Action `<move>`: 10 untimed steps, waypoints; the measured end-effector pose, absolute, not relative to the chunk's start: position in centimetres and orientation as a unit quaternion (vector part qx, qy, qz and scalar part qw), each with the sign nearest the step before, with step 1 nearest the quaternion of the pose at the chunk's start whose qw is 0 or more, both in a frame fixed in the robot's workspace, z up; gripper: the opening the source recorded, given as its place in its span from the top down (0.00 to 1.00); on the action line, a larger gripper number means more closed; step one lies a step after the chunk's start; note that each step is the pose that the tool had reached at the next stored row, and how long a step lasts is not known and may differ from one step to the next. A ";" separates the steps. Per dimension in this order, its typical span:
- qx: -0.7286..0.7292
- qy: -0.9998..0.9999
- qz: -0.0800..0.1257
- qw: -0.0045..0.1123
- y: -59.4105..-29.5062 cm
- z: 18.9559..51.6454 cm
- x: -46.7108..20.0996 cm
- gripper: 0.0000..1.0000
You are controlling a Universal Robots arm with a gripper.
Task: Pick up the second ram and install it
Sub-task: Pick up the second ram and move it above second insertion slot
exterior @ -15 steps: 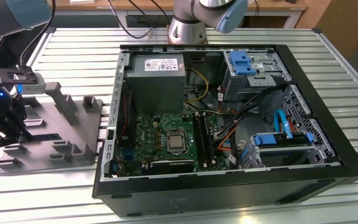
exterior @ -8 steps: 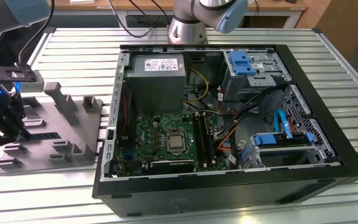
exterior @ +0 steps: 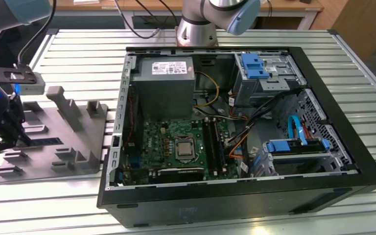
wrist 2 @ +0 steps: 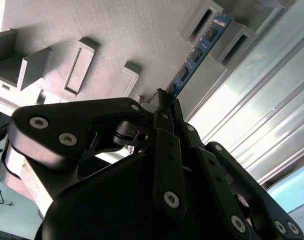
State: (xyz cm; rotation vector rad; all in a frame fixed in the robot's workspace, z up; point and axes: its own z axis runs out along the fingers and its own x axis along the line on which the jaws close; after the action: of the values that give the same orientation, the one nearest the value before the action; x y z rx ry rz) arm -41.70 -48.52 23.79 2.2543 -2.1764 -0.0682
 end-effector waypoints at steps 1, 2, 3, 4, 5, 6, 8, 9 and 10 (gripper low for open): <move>0.719 -0.694 -0.022 0.004 -48.5 23.9 -41.7 0.86; 0.719 -0.694 -0.022 0.004 -48.5 23.9 -41.7 0.86; 0.719 -0.694 -0.022 0.004 -48.5 24.0 -41.7 0.86; 0.719 -0.694 -0.022 0.004 -48.5 24.0 -41.7 0.86; 0.719 -0.694 -0.022 0.004 -48.5 24.1 -41.7 0.86; 0.719 -0.694 -0.022 0.004 -48.5 24.2 -41.7 0.86; 0.719 -0.694 -0.022 0.004 -48.5 24.3 -41.7 0.86; 0.719 -0.694 -0.022 0.004 -48.5 24.3 -41.7 0.86; 0.719 -0.694 -0.022 0.004 -48.5 24.4 -41.7 0.86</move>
State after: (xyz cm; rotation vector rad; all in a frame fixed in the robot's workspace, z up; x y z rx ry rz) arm -41.70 -48.52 24.38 2.2544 -2.1764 -0.0682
